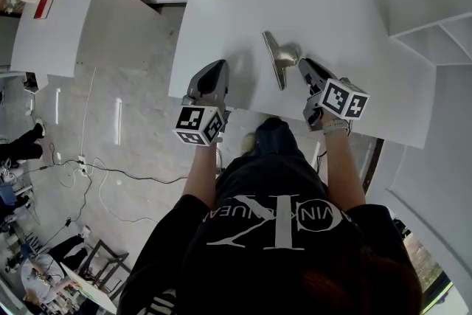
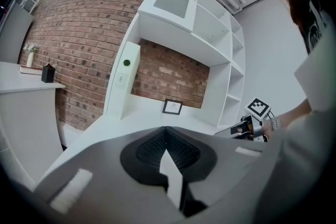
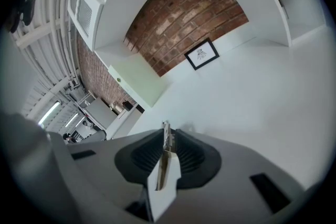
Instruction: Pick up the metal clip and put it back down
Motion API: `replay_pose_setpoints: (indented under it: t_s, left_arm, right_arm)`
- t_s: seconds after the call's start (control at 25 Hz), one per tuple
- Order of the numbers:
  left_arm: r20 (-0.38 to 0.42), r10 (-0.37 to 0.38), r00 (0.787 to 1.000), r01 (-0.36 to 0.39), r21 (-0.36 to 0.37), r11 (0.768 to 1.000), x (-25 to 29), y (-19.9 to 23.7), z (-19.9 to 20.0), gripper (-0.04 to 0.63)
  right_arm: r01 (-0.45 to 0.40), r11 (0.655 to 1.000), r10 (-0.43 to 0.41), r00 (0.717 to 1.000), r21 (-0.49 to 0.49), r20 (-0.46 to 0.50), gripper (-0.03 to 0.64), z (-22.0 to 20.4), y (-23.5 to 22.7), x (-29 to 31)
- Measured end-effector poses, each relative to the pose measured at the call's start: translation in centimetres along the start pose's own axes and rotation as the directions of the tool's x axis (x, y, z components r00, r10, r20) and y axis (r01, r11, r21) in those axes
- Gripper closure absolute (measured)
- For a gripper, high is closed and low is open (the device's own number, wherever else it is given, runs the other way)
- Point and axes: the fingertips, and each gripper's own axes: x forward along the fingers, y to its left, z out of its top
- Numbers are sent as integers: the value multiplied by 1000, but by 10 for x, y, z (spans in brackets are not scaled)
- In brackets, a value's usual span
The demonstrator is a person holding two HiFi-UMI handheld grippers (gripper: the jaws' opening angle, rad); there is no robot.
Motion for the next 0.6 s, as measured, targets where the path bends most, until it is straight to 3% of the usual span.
replay_pose_setpoints:
  t_s: [0.6]
  left_arm:
    - [33,-59,998,58,12,998,-17,-17,10,586]
  right_arm:
    - [29,997,-21,993,-71,119,589,10,23,-45]
